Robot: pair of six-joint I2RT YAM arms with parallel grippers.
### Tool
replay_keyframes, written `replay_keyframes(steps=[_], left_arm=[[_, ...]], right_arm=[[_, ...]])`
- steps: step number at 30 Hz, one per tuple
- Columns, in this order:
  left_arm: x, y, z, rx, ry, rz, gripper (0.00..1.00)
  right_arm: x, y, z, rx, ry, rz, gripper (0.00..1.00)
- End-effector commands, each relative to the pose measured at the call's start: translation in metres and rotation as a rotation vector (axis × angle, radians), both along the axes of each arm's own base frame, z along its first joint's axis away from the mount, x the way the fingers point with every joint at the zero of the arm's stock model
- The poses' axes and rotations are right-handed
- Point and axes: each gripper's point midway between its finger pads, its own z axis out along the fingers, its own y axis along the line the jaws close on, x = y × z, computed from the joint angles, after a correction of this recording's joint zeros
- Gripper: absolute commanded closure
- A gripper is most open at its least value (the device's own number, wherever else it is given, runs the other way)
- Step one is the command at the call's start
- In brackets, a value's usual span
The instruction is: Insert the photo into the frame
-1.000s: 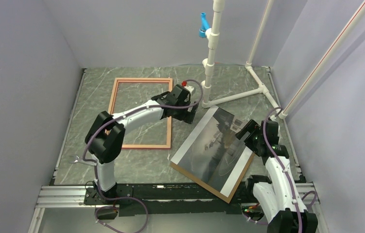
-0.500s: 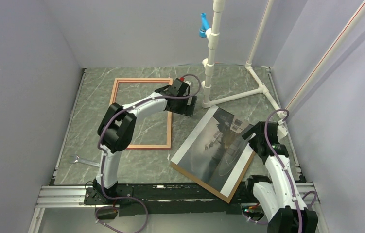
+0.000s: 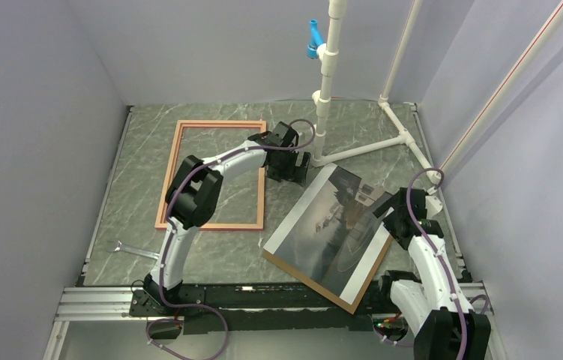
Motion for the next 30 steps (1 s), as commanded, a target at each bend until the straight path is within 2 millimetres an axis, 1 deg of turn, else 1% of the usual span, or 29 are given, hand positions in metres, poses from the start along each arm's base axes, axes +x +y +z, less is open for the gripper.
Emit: replay_keyframes(steps=[1,8,12,17,18,20,26,30], left_arm=[[-0.019,-0.013,0.001,-0.050,0.100,-0.019,0.02],[-0.048,-0.019,-0.003,-0.067,0.203,-0.021,0.03],[-0.072,-0.035,-0.001,-0.130,0.265,-0.059,0.04],[-0.102,-0.052,0.002,-0.202,0.330,-0.092,0.05],[-0.105,-0.055,0.006,-0.226,0.327,-0.098,0.06],[-0.115,-0.056,0.009,-0.253,0.333,-0.100,0.07],[-0.141,-0.057,0.025,-0.302,0.324,-0.115,0.10],[-0.156,-0.050,0.025,-0.293,0.317,-0.101,0.12]], right_arm=[[-0.002,0.004,-0.010,0.038,0.021,-0.011,0.10],[-0.009,0.023,-0.033,0.146,0.049,0.005,0.11],[-0.011,0.031,-0.041,0.181,0.067,0.024,0.11],[-0.012,0.036,-0.043,0.202,0.069,0.050,0.12],[-0.011,0.037,-0.043,0.203,0.066,0.059,0.12],[-0.010,0.037,-0.043,0.196,0.062,0.076,0.12],[-0.012,0.052,-0.047,0.244,0.085,0.180,0.13],[-0.015,0.060,-0.047,0.273,0.081,0.218,0.14]])
